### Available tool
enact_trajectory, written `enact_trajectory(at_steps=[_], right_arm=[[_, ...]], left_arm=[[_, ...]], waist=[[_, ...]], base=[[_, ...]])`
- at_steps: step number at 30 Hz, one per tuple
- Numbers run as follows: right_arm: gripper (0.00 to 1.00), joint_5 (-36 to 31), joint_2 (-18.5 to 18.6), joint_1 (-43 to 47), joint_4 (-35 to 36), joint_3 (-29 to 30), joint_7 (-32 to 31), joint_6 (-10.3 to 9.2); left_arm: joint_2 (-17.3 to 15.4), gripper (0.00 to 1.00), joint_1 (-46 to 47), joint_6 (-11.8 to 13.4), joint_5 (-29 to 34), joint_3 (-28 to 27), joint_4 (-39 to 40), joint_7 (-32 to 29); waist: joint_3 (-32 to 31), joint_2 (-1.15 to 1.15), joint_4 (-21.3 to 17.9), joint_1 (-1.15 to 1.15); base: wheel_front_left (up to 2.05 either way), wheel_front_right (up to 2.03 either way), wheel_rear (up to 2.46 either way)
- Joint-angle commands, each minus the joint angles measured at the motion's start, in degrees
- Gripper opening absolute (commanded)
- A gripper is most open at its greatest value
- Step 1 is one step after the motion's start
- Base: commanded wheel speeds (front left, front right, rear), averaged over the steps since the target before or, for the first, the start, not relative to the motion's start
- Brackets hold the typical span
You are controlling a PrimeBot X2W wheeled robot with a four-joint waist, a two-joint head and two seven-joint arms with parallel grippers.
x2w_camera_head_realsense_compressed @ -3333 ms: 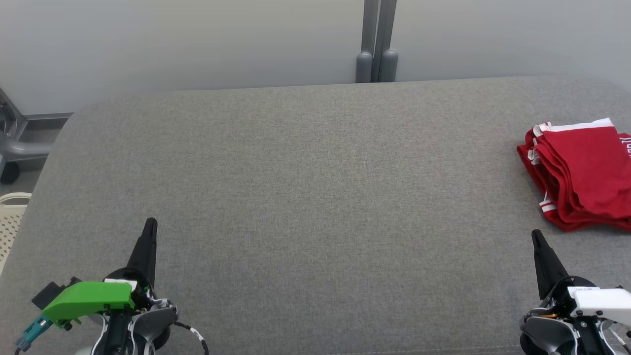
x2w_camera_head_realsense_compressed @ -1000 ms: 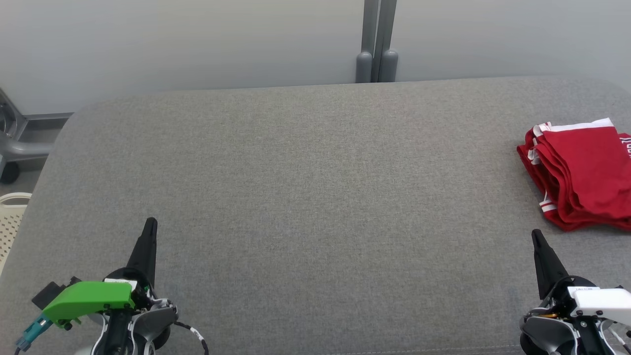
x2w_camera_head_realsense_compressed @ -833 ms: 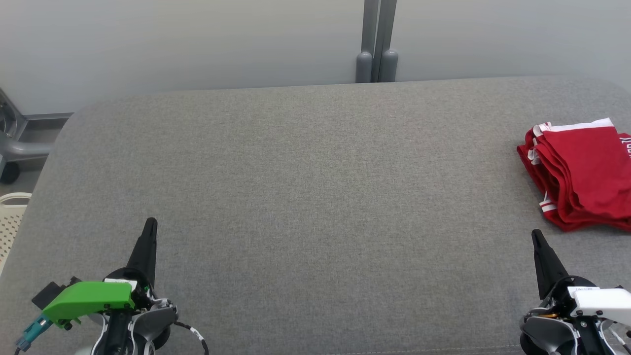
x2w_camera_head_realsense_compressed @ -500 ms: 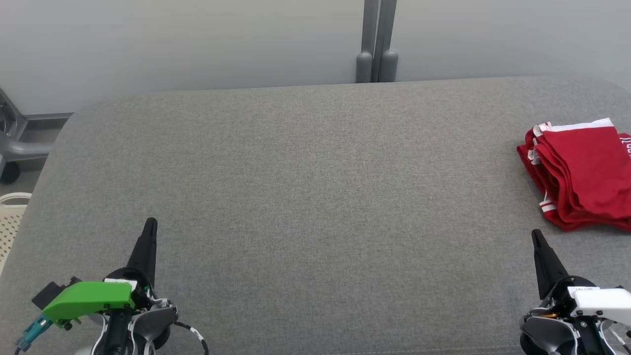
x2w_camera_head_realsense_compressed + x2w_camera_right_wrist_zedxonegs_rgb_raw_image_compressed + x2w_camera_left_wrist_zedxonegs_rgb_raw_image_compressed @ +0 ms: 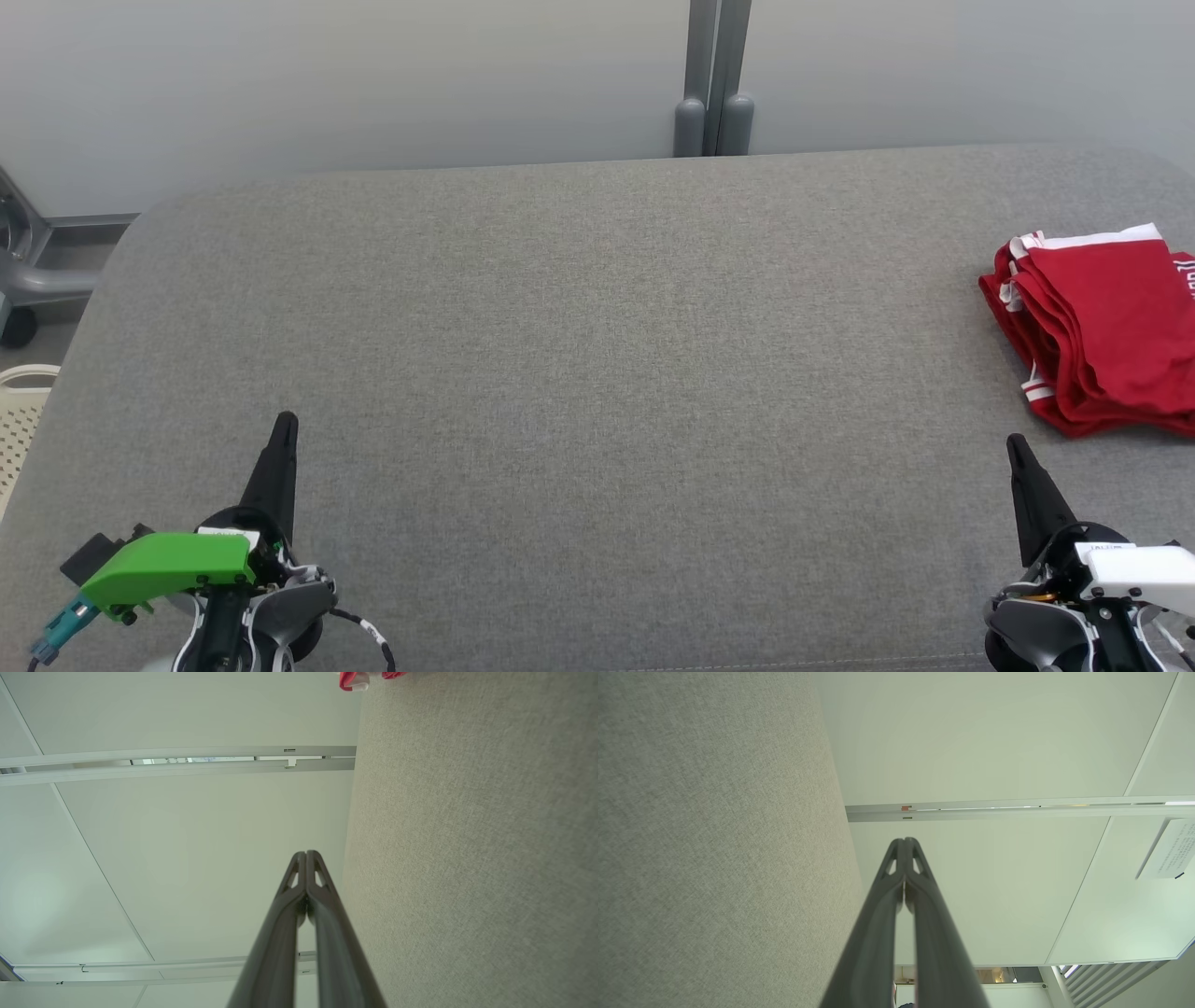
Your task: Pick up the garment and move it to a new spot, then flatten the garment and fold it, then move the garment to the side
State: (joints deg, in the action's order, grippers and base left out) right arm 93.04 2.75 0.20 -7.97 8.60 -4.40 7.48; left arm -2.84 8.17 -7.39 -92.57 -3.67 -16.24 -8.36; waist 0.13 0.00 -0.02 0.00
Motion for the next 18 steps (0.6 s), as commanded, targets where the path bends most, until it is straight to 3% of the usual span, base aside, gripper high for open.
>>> enact_trajectory(at_steps=[1,18], right_arm=[[0.00,0.1,0.2,-0.4,0.2,0.1,-0.1,0.02],[0.00,0.1,0.2,-0.4,0.2,0.1,-0.1,0.02]], left_arm=[[0.0,0.00,0.8,-0.3,0.0,-0.2,0.0,-0.1],[0.0,0.00,0.8,-0.3,-0.1,-0.2,0.0,-0.1]], waist=[[0.0,0.00,0.0,0.00],[0.0,0.00,0.0,0.00]], base=[[0.00,0.00,0.00],[0.00,0.00,0.00]])
